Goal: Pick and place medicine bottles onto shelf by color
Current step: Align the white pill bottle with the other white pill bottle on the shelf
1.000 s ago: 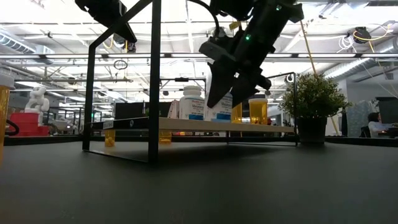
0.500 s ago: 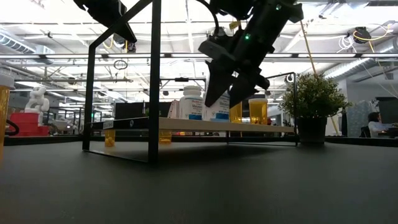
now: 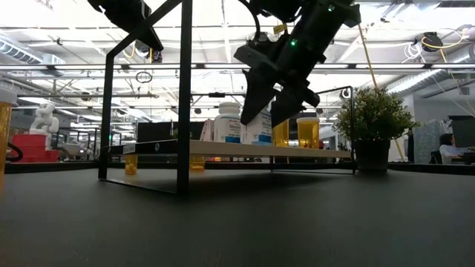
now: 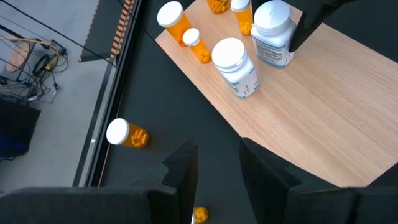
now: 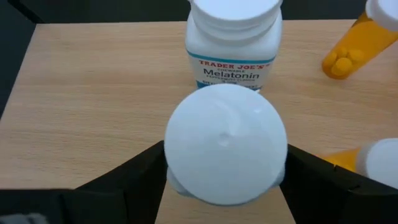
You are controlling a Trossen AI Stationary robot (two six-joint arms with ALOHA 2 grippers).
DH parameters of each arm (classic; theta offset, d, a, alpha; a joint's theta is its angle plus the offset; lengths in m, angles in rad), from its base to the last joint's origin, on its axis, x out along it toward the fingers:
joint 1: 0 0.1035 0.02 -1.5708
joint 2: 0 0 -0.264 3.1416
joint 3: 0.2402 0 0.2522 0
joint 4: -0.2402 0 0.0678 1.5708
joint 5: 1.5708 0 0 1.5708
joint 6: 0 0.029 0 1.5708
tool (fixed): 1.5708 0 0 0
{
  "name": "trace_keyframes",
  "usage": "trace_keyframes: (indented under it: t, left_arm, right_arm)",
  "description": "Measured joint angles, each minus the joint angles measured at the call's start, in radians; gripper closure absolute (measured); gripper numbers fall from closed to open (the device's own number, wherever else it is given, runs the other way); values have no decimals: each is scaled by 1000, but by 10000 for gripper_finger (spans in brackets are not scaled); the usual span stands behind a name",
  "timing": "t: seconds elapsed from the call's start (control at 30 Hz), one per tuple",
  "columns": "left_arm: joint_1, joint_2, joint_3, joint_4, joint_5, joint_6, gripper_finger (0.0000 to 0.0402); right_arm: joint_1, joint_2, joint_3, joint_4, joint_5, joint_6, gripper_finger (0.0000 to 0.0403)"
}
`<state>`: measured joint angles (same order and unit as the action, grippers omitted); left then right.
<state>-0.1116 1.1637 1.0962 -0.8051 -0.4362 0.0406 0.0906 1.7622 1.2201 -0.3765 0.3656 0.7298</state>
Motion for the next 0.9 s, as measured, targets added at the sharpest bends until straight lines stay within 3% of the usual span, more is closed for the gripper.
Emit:
trace_keyframes:
  t: [0.43,0.9]
  left_arm:
    - [0,0,0,0,0,0,282]
    - [0,0,0,0,0,0,282]
  right_arm:
    - [1,0,0,-23,4,29,173]
    - [5,-1,0,-37,31,78,163]
